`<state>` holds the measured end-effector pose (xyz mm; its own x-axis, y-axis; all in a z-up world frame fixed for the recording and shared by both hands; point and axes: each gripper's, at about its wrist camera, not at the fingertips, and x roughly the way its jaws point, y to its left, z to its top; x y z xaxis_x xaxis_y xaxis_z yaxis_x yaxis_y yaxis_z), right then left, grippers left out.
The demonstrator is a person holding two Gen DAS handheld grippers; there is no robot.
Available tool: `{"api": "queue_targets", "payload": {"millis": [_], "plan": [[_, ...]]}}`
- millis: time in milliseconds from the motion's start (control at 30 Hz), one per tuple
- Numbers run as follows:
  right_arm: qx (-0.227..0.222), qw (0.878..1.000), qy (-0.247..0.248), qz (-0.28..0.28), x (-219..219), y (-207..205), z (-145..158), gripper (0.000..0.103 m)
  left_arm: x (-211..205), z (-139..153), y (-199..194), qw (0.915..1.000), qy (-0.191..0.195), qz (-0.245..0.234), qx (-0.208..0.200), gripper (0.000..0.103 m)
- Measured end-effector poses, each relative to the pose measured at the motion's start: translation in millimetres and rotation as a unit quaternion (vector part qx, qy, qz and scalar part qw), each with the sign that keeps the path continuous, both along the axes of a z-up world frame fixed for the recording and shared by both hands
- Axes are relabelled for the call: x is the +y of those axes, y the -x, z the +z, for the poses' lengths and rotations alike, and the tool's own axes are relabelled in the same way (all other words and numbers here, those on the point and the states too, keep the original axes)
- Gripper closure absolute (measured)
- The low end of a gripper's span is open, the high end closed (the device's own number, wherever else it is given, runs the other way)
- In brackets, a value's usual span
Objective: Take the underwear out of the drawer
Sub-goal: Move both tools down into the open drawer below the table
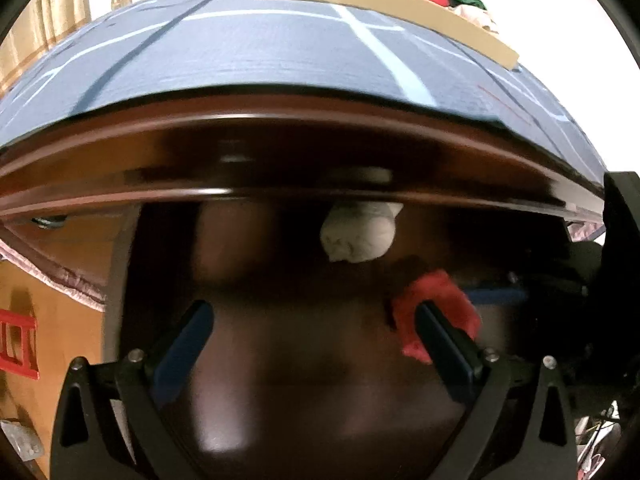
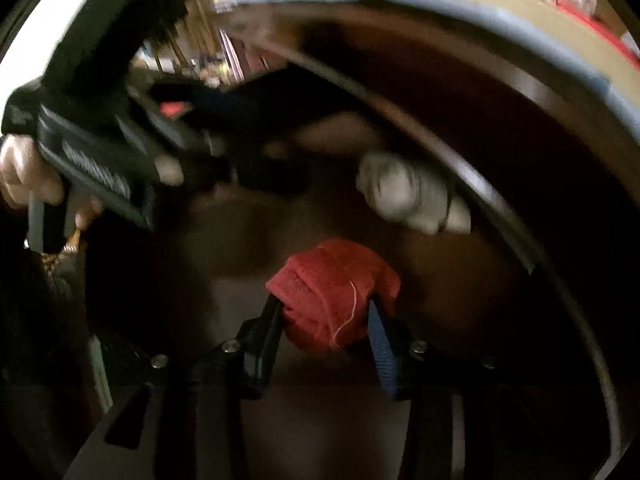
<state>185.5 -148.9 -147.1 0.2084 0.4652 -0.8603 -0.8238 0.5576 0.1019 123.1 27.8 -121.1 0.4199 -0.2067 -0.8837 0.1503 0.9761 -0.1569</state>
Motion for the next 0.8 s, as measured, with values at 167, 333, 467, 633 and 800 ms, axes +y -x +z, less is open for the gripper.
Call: {"api": "queue_targets", "payload": {"millis": [167, 333, 467, 633, 800], "plan": [[0.001, 1.000, 0.004, 0.006, 24.1, -4.8, -6.0, 0.054, 17.6, 7.1, -1.2, 0.9997, -0.017, 0.017, 0.001, 0.001], [0.063, 0.996, -0.050, 0.038, 24.9, 7.4, 5.3, 0.053, 21.1, 12.5, 1.1, 0.9999, -0.016, -0.003, -0.002, 0.002], [-0.004, 0.999, -0.039, -0.008, 18.2, -2.9, 13.2, 0.047, 16.8, 17.4, 6.1, 0.9991, -0.037, -0.016, -0.014, 0.002], [-0.125, 0.991, -0.012, -0.035, 38.3, 5.4, 12.7, 0.053, 18.2, 21.8, 7.7, 0.9993, -0.028, -0.021, -0.017, 0.002], [-0.218, 0.973, 0.053, -0.056, 62.1, 15.4, -4.8, 0.053, 21.1, 24.1, 9.5, 0.9984, -0.048, -0.018, -0.025, 0.004]]}}
